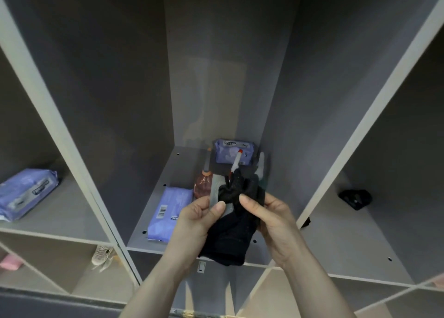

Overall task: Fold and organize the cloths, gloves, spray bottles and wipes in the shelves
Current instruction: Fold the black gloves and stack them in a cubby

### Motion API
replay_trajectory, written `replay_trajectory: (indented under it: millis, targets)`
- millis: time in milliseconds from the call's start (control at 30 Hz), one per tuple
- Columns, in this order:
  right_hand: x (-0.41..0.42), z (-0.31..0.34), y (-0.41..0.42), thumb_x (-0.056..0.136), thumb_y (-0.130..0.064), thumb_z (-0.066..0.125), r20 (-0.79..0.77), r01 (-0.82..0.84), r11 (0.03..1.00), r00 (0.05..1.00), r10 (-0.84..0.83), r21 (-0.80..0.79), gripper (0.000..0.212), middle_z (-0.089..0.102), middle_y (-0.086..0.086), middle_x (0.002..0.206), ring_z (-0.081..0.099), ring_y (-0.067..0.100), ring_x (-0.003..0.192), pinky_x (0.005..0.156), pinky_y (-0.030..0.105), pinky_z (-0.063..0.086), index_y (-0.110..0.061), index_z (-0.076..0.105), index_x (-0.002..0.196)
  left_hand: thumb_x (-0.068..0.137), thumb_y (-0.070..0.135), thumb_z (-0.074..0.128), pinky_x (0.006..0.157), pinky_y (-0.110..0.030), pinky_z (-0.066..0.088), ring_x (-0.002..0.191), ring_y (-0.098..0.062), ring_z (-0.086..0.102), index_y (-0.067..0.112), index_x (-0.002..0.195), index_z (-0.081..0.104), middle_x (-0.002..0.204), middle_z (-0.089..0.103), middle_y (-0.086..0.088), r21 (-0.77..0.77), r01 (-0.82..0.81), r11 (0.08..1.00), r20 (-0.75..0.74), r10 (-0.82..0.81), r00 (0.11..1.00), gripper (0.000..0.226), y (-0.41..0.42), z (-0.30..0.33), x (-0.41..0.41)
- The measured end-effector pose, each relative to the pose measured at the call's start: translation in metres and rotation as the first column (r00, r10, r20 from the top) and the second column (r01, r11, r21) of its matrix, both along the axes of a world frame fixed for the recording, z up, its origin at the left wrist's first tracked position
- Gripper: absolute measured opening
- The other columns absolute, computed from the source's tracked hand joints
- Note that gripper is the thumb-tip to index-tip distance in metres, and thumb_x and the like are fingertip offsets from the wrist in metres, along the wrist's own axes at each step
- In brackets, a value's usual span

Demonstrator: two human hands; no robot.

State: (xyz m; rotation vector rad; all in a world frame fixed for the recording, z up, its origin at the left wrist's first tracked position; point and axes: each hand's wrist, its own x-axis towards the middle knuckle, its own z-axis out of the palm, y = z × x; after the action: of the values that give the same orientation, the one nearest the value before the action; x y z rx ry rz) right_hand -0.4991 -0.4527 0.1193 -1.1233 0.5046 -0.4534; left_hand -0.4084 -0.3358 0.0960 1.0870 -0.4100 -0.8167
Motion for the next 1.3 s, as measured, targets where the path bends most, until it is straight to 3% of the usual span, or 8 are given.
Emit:
replay_trajectory:
  millis: [233, 367, 500, 667, 800, 933, 1200, 1300]
  targets:
    - [0.015, 0.010, -0.012, 0.076, -0.023, 0.075, -0.221, -0.106, 0.896, 0.975, 0.009, -0.432, 0.021, 0.064, -0.006, 0.066, 0.058, 0.004, 0.064, 0.064, 0.015, 0.046, -0.004, 0.069, 0.080, 0.065, 0.019, 0.072, 0.062, -0.021, 0.053, 0.071, -0.013, 0.068, -0.005, 0.097, 0.064, 0.080, 0.073, -0.010, 0.174, 0.100, 0.980, 0.136, -0.124, 0.983, 0.041, 0.007, -0.005, 0.001]
    - [0.026, 0.005, -0.014, 0.089, -0.019, 0.065, -0.200, -0.020, 0.814, 0.973, -0.119, -0.580, 0.023, 0.053, -0.015, 0.047, 0.045, -0.004, 0.046, 0.053, 0.010, 0.036, -0.003, 0.062, 0.072, 0.076, 0.005, 0.071, 0.058, -0.020, 0.052, 0.063, -0.011, 0.066, 0.002, 0.085, 0.067, 0.072, 0.072, -0.007, 0.218, 0.148, 0.965, 0.141, -0.182, 0.973, 0.010, 0.013, -0.005, 0.003]
    - [0.031, 0.004, -0.012, 0.090, -0.035, 0.060, -0.208, 0.037, 0.869, 0.965, -0.159, -0.493, 0.030, 0.060, -0.014, 0.054, 0.052, -0.003, 0.055, 0.063, 0.015, 0.041, -0.011, 0.065, 0.073, 0.082, 0.002, 0.067, 0.058, -0.018, 0.051, 0.065, -0.012, 0.066, 0.004, 0.083, 0.067, 0.072, 0.073, -0.005, 0.203, 0.074, 0.976, 0.170, -0.109, 0.979, 0.003, 0.014, -0.004, 0.007]
    - [0.024, -0.003, -0.009, 0.078, -0.072, 0.045, -0.261, -0.109, 0.994, 0.960, 0.107, 0.005, 0.073, 0.071, 0.007, 0.104, 0.065, 0.023, 0.097, 0.089, 0.035, 0.048, -0.012, 0.068, 0.112, 0.080, 0.006, 0.068, 0.063, -0.026, 0.054, 0.074, -0.023, 0.066, 0.004, 0.086, 0.067, 0.084, 0.072, -0.019, 0.126, -0.038, 0.991, 0.156, 0.018, 0.988, 0.006, 0.019, -0.008, 0.021]
    - [0.021, -0.015, 0.004, 0.063, -0.047, 0.081, -0.273, -0.110, 0.985, 0.960, 0.070, -0.135, 0.046, 0.070, 0.011, 0.090, 0.061, 0.026, 0.083, 0.070, 0.032, 0.045, -0.013, 0.072, 0.093, 0.083, 0.003, 0.066, 0.065, -0.026, 0.054, 0.075, -0.020, 0.068, 0.002, 0.089, 0.066, 0.084, 0.073, -0.015, 0.132, -0.041, 0.990, 0.195, 0.015, 0.981, 0.006, 0.029, -0.013, 0.027]
    - [0.027, -0.022, 0.014, 0.063, -0.019, 0.076, -0.018, 0.134, 0.990, 0.991, -0.134, -0.036, 0.013, 0.063, 0.006, 0.071, 0.054, 0.014, 0.060, 0.048, 0.022, 0.036, -0.016, 0.070, 0.074, 0.086, 0.003, 0.063, 0.076, -0.037, 0.053, 0.081, -0.028, 0.067, 0.000, 0.091, 0.065, 0.089, 0.073, -0.020, 0.133, -0.084, 0.988, 0.164, 0.061, 0.985, 0.006, 0.035, -0.021, 0.031]
    - [0.041, -0.028, 0.012, 0.072, -0.028, 0.070, 0.042, 0.227, 0.967, 0.974, -0.224, -0.116, 0.027, 0.065, 0.011, 0.079, 0.041, 0.011, 0.047, 0.035, 0.016, 0.027, -0.012, 0.076, 0.093, 0.086, 0.003, 0.062, 0.088, -0.047, 0.051, 0.092, -0.039, 0.067, 0.000, 0.097, 0.064, 0.095, 0.072, -0.024, 0.107, -0.090, 0.990, 0.074, 0.082, 0.994, 0.013, 0.027, -0.024, 0.038]
    - [0.047, -0.033, 0.002, 0.074, -0.031, 0.078, 0.043, 0.061, 0.993, 0.997, -0.057, -0.099, 0.035, 0.063, 0.011, 0.091, 0.053, 0.021, 0.069, 0.052, 0.022, 0.038, -0.018, 0.071, 0.106, 0.087, 0.002, 0.060, 0.091, -0.052, 0.049, 0.097, -0.044, 0.066, -0.001, 0.098, 0.064, 0.097, 0.071, -0.025, 0.107, -0.103, 0.989, 0.067, 0.096, 0.993, 0.012, 0.022, -0.027, 0.042]
